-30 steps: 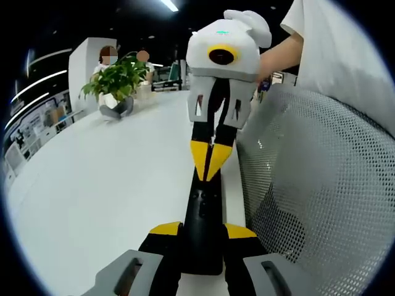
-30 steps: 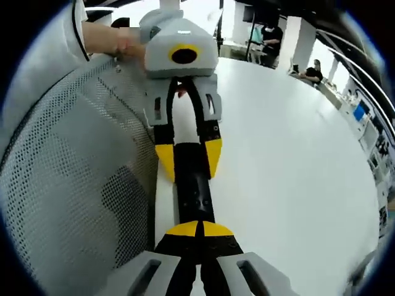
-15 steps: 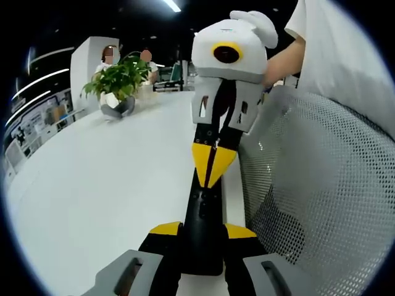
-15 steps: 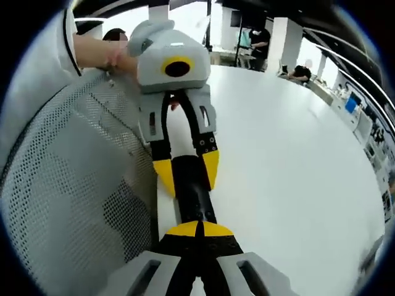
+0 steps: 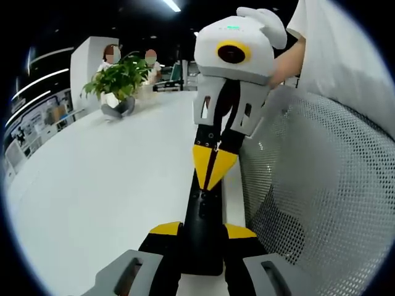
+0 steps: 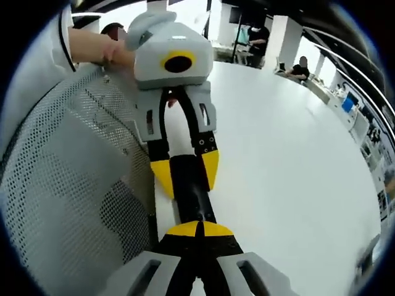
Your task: Press the specified remote control buttons in sequence, fully releasing each button before pressing the next.
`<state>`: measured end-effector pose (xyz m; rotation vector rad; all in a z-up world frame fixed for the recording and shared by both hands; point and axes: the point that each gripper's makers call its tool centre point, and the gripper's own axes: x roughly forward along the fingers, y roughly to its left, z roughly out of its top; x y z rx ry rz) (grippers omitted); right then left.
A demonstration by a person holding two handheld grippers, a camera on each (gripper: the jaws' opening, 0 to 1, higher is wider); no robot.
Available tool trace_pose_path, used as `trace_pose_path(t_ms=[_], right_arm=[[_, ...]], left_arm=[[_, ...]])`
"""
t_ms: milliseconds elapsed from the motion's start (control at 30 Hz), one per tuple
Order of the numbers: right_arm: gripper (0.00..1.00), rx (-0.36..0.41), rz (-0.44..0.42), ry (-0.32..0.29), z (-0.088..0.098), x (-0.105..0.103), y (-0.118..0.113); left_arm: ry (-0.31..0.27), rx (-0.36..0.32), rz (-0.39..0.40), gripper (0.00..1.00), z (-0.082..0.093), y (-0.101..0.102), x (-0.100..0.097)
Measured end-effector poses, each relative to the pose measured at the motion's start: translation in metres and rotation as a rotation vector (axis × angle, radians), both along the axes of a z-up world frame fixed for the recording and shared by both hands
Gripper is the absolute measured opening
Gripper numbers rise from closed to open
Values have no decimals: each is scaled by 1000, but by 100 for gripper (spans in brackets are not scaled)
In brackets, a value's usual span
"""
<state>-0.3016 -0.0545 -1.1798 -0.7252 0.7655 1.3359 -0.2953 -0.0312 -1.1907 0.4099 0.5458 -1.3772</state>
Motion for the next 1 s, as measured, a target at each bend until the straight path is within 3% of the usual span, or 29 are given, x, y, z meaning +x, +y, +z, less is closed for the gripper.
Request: trace_pose_path(t_ms=[100, 133, 367, 433, 633, 767, 1000], right_arm=[[0, -13, 51, -1, -2, -10, 3], [0, -16, 65, -34, -1, -8, 3], [0, -49, 138, -26, -4, -13, 7], [0, -88, 176, -54, -5, -13, 6], [0, -52, 115, -9, -4, -11, 6], [0, 5, 8, 48, -1, -9, 4], [0, 15, -26, 14, 3, 3, 4]], left_arm=[[3, -2, 0, 24, 0, 0, 0], [-3, 0, -5, 24, 0, 0, 0], [-2, 2, -10, 24, -1, 0, -1], [-3, 5, -11, 24, -1, 0, -1], [-3, 5, -11, 25, -1, -1, 0], [10, -6, 0, 25, -1, -2, 1], [8, -5, -1, 25, -1, -2, 1]])
